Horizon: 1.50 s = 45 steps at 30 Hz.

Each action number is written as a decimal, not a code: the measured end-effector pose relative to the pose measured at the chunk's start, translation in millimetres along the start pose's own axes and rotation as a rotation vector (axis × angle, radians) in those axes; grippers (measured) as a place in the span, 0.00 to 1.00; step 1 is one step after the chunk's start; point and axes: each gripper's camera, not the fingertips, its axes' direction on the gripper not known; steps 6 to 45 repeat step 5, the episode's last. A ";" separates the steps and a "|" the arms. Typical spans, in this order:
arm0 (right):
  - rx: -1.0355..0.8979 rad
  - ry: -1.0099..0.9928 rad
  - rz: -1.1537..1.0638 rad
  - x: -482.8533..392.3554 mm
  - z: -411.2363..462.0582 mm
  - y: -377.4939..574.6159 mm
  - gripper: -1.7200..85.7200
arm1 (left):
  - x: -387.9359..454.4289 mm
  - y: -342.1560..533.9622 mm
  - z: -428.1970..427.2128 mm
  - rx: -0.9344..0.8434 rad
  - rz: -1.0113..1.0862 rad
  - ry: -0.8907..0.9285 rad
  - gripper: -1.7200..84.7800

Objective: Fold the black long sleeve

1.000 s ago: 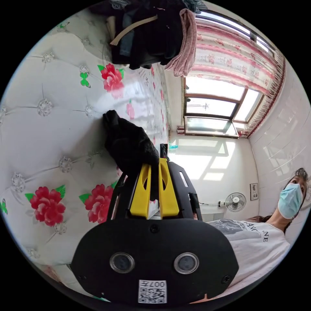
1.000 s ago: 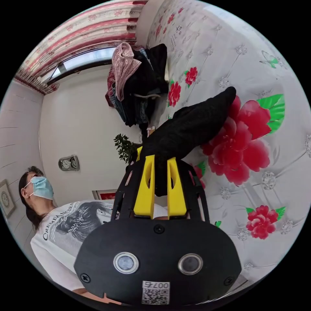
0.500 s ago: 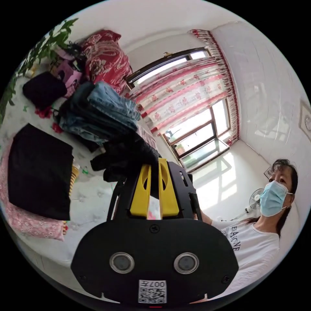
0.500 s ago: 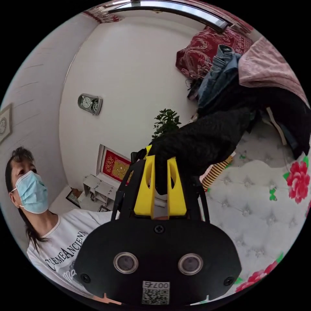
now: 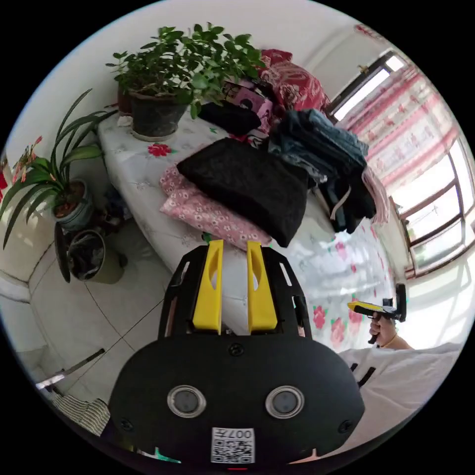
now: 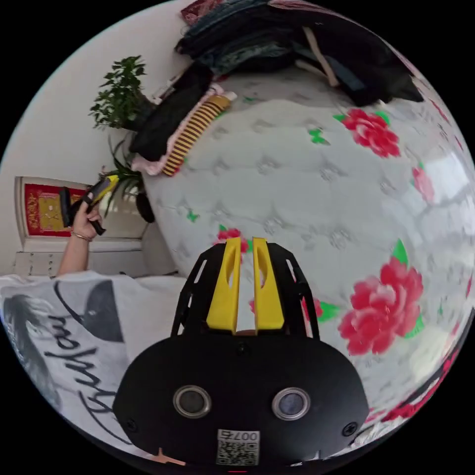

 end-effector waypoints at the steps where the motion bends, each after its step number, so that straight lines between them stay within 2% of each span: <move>1: -0.041 0.089 0.061 24.9 3.6 41.7 0.04 | 38.3 12.8 25.4 -0.052 0.101 -0.016 0.09; 3: -0.082 0.189 0.143 53.5 3.2 101.9 0.04 | 106.7 29.7 69.3 -0.167 0.298 0.005 0.08; 5: -0.158 0.321 0.223 78.0 4.9 169.1 0.03 | 207.4 62.1 125.3 -0.313 0.581 0.047 0.08; 45: -0.158 0.321 0.223 78.0 4.9 169.1 0.03 | 207.4 62.1 125.3 -0.313 0.581 0.047 0.08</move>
